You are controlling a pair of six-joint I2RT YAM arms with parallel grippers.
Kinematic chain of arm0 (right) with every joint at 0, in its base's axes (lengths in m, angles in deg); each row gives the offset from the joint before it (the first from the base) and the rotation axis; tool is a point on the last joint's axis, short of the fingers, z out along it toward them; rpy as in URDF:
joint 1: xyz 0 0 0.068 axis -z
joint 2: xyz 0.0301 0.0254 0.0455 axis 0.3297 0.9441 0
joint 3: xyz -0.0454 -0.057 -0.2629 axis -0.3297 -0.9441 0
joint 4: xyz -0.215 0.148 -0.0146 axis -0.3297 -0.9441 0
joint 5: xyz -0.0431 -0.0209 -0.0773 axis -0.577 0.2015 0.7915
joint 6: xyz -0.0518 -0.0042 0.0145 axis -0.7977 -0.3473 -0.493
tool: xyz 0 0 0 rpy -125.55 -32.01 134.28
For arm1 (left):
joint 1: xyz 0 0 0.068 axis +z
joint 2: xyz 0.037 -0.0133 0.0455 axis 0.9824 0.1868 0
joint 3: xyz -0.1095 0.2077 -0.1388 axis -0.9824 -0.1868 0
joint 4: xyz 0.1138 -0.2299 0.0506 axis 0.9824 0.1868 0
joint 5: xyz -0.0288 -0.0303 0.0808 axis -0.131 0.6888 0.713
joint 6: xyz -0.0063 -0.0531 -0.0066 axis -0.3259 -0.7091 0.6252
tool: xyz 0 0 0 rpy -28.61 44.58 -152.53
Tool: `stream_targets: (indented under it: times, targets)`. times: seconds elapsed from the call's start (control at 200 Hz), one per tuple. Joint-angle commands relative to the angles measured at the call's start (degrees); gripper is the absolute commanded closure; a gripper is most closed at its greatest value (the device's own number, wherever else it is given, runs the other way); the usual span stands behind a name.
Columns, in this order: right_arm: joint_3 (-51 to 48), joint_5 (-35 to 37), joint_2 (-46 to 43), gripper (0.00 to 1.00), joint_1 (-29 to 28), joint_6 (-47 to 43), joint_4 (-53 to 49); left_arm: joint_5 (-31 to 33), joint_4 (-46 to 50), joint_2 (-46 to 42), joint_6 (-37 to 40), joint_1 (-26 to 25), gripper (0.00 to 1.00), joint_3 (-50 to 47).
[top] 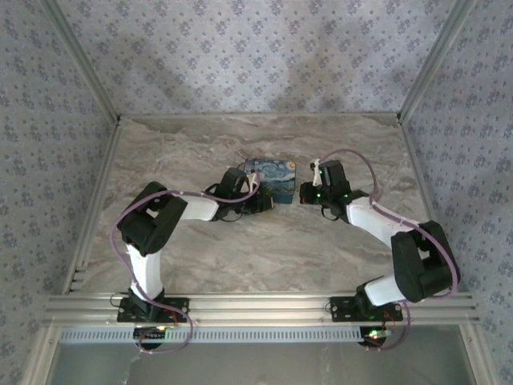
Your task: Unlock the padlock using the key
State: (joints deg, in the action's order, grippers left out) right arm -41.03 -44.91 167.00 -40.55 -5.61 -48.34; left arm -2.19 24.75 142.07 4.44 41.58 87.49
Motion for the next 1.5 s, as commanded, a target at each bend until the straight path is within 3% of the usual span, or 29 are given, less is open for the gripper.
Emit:
stream_targets:
  times: [0.0, 0.27, 0.57, 1.494]
  targets:
    - [2.4, 3.7, 1.6, 1.0, -0.4, 0.7, 0.2, 0.8, 8.7, 2.6, -3.6, 0.0, 0.8, -3.2]
    - [6.4, 6.8, 7.1, 1.0, -0.6, 0.3, 0.6, 2.2, 6.2, 3.1, -4.9, -0.3, 0.77, -4.5]
    - [11.7, 6.6, 12.9, 1.0, -2.9, -0.8, 0.0, 5.8, 0.5, 5.0, -5.9, -2.1, 0.66, -6.0]
    - [12.0, 6.3, 13.1, 1.0, -5.6, -1.2, 0.2, 6.9, -9.2, 10.5, -8.8, -4.9, 0.61, -5.9]
